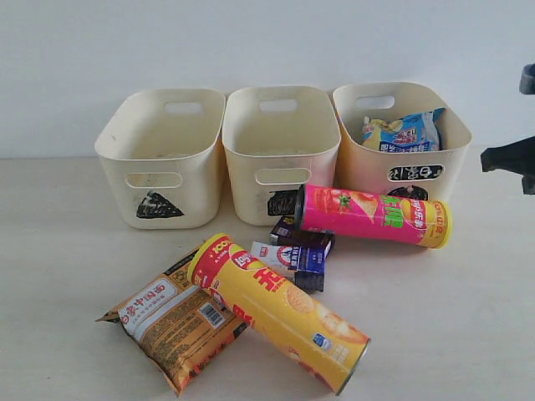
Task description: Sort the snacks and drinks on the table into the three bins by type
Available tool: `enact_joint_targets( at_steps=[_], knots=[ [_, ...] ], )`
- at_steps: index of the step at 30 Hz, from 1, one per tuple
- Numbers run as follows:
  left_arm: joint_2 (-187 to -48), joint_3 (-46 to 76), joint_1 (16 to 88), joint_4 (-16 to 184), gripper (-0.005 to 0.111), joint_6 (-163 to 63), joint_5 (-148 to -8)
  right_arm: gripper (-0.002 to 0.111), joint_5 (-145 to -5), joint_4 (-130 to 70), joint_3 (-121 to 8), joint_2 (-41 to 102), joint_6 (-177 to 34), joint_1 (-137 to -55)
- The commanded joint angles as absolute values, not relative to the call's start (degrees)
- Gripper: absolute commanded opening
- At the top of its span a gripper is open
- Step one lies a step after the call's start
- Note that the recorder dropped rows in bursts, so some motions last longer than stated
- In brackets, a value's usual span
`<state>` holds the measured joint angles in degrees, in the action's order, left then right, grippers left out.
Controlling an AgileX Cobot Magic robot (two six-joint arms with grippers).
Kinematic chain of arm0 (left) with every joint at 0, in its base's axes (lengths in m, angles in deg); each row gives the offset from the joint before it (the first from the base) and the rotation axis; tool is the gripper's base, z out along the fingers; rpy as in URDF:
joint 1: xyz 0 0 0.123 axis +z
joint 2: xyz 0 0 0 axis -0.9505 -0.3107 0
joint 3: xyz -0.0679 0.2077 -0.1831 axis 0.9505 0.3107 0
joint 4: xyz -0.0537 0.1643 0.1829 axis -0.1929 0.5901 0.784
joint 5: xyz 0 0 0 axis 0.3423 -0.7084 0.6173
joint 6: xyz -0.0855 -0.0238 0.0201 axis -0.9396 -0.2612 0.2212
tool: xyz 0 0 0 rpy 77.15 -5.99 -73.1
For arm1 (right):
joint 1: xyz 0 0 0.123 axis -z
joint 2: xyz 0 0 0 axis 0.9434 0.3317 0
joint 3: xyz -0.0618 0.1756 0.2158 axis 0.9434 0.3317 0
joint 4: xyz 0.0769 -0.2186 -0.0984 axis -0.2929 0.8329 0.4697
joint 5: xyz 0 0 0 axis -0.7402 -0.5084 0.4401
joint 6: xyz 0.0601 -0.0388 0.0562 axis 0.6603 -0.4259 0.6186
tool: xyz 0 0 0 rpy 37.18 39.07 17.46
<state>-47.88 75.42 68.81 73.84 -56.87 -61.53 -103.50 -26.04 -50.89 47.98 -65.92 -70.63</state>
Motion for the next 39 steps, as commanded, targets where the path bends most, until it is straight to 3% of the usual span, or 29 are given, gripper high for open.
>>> enact_joint_targets(
  at_steps=[1,13,30,39],
  knots=[
    [-47.75,75.63,68.99,74.08,0.005,-56.87,-61.63,0.0,-104.51,-34.95,-50.7,42.47,-73.83,-70.48],
    [-47.75,75.63,68.99,74.08,0.005,-56.87,-61.63,0.0,-83.14,-42.89,-28.96,20.96,-72.33,-70.48],
    [-47.75,75.63,68.99,74.08,0.005,-56.87,-61.63,0.0,-67.14,-42.61,-0.63,-20.65,-77.79,-70.48],
    [-47.75,75.63,68.99,74.08,0.005,-56.87,-61.63,0.0,-59.06,-43.32,3.81,-20.92,-79.23,-73.81]
  ],
)
